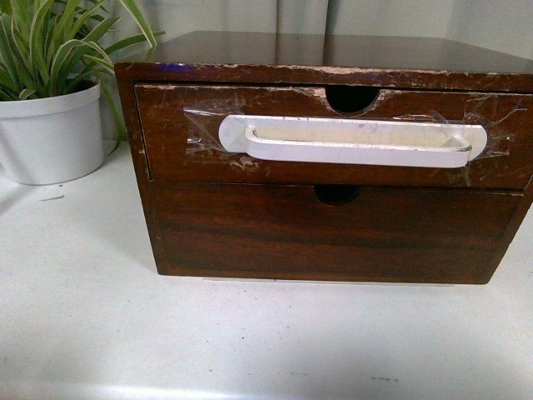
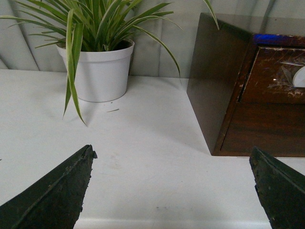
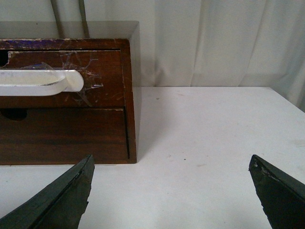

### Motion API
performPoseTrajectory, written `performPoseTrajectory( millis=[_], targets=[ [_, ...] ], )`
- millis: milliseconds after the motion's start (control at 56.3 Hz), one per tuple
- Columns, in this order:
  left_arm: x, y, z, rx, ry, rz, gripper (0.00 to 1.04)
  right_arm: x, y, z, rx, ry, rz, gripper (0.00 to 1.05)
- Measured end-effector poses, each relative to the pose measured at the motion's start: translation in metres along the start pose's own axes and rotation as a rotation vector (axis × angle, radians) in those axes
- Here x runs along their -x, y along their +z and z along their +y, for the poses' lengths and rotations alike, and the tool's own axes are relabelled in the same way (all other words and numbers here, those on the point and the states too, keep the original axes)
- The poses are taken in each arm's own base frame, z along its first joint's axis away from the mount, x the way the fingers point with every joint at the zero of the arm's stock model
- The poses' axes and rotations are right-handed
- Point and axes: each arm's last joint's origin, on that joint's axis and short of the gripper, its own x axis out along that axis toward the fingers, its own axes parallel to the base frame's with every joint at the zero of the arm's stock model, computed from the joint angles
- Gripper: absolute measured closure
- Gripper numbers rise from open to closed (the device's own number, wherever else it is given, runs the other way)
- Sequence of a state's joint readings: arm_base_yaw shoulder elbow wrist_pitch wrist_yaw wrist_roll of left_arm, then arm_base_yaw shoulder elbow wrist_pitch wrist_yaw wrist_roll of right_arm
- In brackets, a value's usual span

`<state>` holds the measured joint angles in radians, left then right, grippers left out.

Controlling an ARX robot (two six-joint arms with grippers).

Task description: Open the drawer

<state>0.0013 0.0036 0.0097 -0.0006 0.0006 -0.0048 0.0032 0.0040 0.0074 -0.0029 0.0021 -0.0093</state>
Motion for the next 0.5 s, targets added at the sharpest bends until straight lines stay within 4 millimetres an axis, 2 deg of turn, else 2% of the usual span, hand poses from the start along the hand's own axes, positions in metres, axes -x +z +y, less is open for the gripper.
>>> performPoseTrajectory(
  millis=[497],
  targets=[
    [0.0,0.0,0.0,0.0,0.0,0.0,0.06,0.0,0.0,0.0,0.0,0.0,0.0,0.09]
  ],
)
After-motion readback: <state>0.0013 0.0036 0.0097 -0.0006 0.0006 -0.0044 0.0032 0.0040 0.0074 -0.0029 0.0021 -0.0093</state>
